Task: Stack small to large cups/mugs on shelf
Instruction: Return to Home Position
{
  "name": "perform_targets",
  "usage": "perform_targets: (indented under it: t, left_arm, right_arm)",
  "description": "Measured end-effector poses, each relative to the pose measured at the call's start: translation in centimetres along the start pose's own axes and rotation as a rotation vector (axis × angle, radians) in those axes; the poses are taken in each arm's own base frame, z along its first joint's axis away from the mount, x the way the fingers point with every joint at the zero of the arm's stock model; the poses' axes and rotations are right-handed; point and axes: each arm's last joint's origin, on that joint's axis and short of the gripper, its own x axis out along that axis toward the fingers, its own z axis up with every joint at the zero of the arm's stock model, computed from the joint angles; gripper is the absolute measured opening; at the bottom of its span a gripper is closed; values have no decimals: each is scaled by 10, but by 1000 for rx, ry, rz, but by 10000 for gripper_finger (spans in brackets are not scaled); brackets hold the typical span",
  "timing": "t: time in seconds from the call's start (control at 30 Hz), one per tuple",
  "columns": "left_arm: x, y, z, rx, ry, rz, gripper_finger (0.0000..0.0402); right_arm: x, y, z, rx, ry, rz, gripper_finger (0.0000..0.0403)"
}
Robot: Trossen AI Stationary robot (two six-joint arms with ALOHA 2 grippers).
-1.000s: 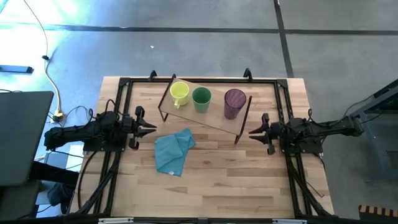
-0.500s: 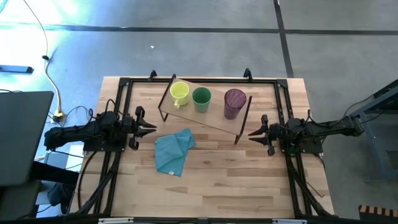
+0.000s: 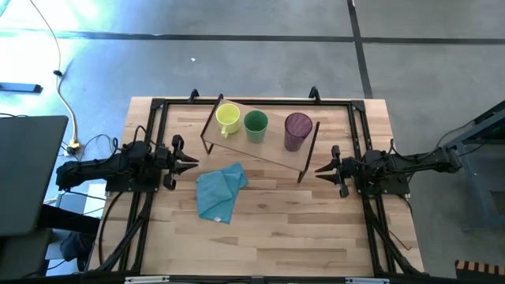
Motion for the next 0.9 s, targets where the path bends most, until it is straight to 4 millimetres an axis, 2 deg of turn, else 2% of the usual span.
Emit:
perform_targets:
  t: [0.9]
  left_arm:
    - [0,0,0,-4,0,0,47]
  right_arm:
    - [0,1,-1,31,7,29,67]
